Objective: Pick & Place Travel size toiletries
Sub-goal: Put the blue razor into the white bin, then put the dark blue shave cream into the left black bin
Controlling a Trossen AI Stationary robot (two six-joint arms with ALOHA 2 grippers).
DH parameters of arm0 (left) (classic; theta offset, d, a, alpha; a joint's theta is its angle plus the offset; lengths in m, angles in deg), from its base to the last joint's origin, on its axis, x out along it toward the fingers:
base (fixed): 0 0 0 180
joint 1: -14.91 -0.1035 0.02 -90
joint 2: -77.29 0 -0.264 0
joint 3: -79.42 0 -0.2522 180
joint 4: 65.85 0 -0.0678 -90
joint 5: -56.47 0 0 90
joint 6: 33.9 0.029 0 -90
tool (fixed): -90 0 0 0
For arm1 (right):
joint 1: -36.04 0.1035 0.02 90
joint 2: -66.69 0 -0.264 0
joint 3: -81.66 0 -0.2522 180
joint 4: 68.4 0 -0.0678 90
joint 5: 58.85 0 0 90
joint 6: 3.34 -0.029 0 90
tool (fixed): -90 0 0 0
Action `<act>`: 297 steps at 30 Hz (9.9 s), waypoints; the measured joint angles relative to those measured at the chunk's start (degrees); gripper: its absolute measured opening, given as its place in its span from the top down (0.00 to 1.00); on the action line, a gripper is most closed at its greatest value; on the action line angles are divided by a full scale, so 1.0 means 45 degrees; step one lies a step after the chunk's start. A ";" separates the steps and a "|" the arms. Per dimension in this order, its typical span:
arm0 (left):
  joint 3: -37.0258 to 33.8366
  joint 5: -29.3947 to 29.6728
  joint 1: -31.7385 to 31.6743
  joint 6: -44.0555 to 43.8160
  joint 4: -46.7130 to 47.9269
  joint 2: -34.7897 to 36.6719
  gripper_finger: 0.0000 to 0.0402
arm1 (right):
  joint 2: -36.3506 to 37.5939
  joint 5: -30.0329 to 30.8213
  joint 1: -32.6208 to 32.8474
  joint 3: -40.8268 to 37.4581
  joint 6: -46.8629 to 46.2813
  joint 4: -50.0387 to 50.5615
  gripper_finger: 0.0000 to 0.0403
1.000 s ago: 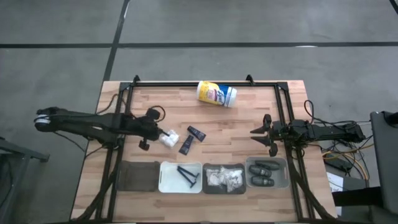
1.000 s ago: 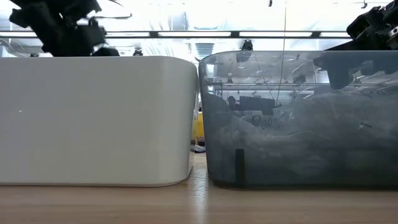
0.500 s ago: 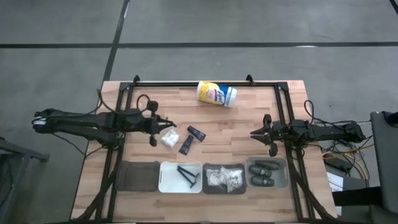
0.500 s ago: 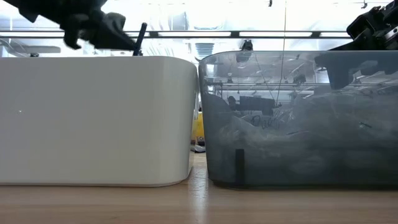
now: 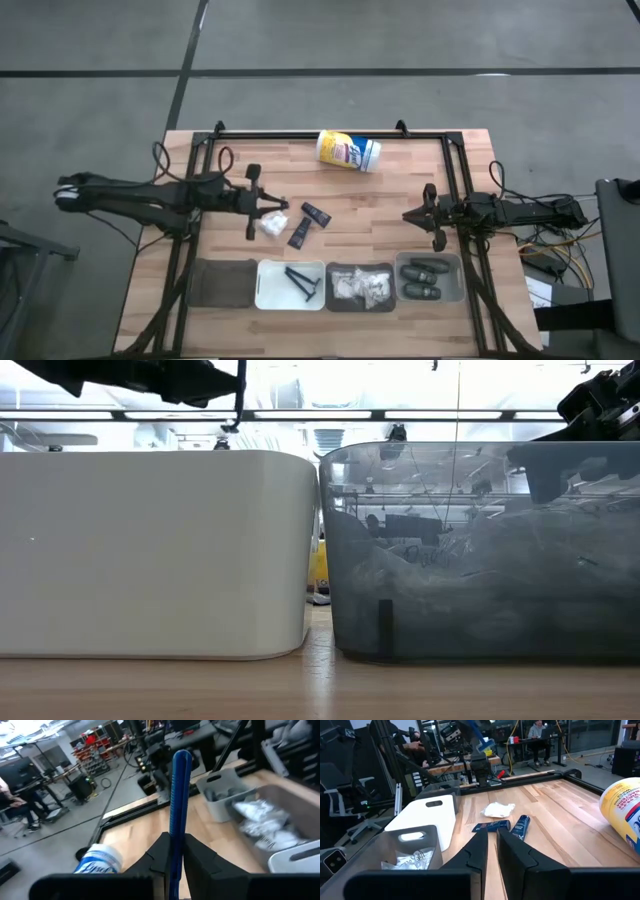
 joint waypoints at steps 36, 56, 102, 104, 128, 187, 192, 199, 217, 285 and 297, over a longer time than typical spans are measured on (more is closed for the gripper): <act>-0.0005 -0.0327 0.5087 -0.0917 -0.5428 -0.4128 0.90 | 0.0000 0.0000 0.0000 0.0005 0.0003 0.0001 0.66; 0.0000 -0.0177 0.6094 -0.1225 -0.5963 -0.5512 0.90 | 0.0000 0.0000 0.0000 0.0005 -0.0001 0.0001 0.54; 0.0000 0.1077 0.5913 -0.1211 -0.5265 -0.8627 0.90 | 0.0000 -0.0005 0.0000 0.0005 0.0001 0.0001 0.72; 0.0000 0.1077 0.5913 -0.1293 -0.5259 -0.8627 0.90 | 0.0000 0.0000 0.0000 0.0005 0.0004 0.0001 0.74; 0.0000 0.1408 0.5925 -0.1442 -0.5255 -0.8632 0.82 | 0.0000 0.0000 0.0000 0.0005 -0.0001 0.0001 0.90; 0.0654 0.0912 0.5084 -0.2465 -0.5166 -0.7481 0.69 | 0.0000 -0.0004 0.0000 0.0005 -0.0001 0.0001 0.54; 0.0651 -0.0002 0.4340 -0.2786 -0.5032 -0.7481 0.69 | 0.0003 0.0000 0.0000 0.0005 0.0004 0.0001 0.52; 0.0651 -0.0208 0.3528 -0.3081 -0.4964 -0.7473 0.69 | 0.0004 0.0000 0.0000 0.0005 0.0004 0.0001 0.50; 0.0665 -0.0926 0.1501 -0.5424 -0.4979 -0.7461 0.69 | 0.0001 -0.0002 0.0000 0.0005 0.0000 0.0001 0.62; 0.0617 0.1645 -0.0537 -1.0667 0.0193 -0.7884 0.42 | 0.0000 -0.0004 0.0000 0.0004 0.0002 0.0001 0.69; -0.0188 0.3920 -0.0148 -1.1485 0.0210 -0.7888 0.43 | 0.0002 -0.0002 0.0000 0.0005 0.0002 0.0000 0.62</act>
